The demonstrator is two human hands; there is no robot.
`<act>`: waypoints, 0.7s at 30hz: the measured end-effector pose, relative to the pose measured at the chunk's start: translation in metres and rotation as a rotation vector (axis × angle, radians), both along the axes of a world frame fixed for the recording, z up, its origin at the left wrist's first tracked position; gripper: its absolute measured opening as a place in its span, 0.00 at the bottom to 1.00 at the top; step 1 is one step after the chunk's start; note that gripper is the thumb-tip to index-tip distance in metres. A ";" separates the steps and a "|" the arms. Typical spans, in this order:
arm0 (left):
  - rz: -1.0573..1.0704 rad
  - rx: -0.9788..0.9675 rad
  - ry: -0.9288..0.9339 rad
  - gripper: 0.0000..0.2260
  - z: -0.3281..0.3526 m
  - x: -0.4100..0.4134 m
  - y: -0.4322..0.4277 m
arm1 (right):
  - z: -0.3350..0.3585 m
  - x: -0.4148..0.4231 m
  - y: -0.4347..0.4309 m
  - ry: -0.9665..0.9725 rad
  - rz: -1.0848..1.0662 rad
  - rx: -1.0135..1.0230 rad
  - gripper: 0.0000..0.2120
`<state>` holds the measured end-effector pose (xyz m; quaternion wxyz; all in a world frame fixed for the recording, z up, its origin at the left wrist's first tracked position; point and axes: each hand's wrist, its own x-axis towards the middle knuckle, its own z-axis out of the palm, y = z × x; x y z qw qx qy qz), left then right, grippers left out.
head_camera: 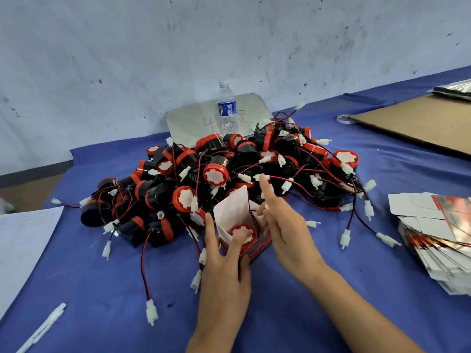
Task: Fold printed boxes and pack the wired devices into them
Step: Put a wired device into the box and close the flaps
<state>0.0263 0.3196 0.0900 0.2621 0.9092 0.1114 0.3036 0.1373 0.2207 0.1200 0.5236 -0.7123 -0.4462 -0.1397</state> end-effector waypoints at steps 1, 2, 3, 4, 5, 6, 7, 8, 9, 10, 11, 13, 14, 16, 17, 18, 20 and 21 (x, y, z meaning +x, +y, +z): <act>0.007 0.023 -0.008 0.26 0.000 -0.001 0.000 | -0.002 0.000 0.000 -0.012 -0.016 -0.042 0.30; 0.012 0.034 -0.007 0.25 -0.001 -0.001 0.000 | -0.004 0.000 0.000 0.005 -0.039 -0.075 0.30; 0.017 0.036 0.004 0.24 0.000 -0.001 0.000 | -0.004 0.000 0.000 0.049 -0.061 -0.092 0.30; 0.024 0.034 0.015 0.22 0.000 -0.001 -0.001 | -0.003 0.000 0.000 0.108 -0.075 -0.091 0.28; 0.032 0.027 0.023 0.21 0.000 0.000 -0.001 | -0.002 -0.001 0.000 0.158 -0.091 -0.086 0.22; 0.039 0.018 0.034 0.20 0.000 0.000 -0.002 | 0.000 -0.002 0.001 0.191 -0.113 -0.089 0.17; 0.044 0.012 0.046 0.20 0.001 0.001 -0.003 | 0.001 -0.003 0.002 0.202 -0.135 -0.099 0.14; 0.049 0.012 0.056 0.20 0.002 0.001 -0.005 | 0.002 -0.004 0.002 0.199 -0.149 -0.114 0.13; 0.053 0.011 0.061 0.20 0.003 0.001 -0.005 | 0.001 -0.004 0.002 0.176 -0.158 -0.134 0.10; 0.057 0.009 0.056 0.20 0.004 0.001 -0.006 | 0.001 -0.004 0.003 0.145 -0.166 -0.155 0.08; 0.060 0.006 0.041 0.19 0.005 0.002 -0.007 | 0.000 -0.004 0.003 0.110 -0.181 -0.195 0.08; 0.066 0.005 0.017 0.17 0.006 0.003 -0.008 | -0.001 -0.005 0.005 -0.021 -0.269 -0.317 0.06; 0.070 0.008 0.017 0.17 0.007 0.003 -0.009 | -0.002 -0.006 0.007 -0.112 -0.333 -0.374 0.07; 0.076 0.014 0.019 0.17 0.008 0.005 -0.009 | -0.005 -0.010 0.010 -0.226 -0.425 -0.438 0.16; 0.076 0.018 0.015 0.16 0.007 0.005 -0.009 | -0.005 -0.011 0.012 -0.245 -0.452 -0.431 0.18; 0.076 0.025 0.012 0.16 0.007 0.006 -0.009 | -0.005 -0.012 0.014 -0.247 -0.461 -0.396 0.17; 0.082 0.037 0.005 0.15 0.008 0.006 -0.010 | -0.008 -0.010 0.015 -0.261 -0.486 -0.300 0.13; 0.088 0.043 0.004 0.15 0.008 0.006 -0.010 | -0.010 -0.010 0.015 -0.267 -0.489 -0.262 0.11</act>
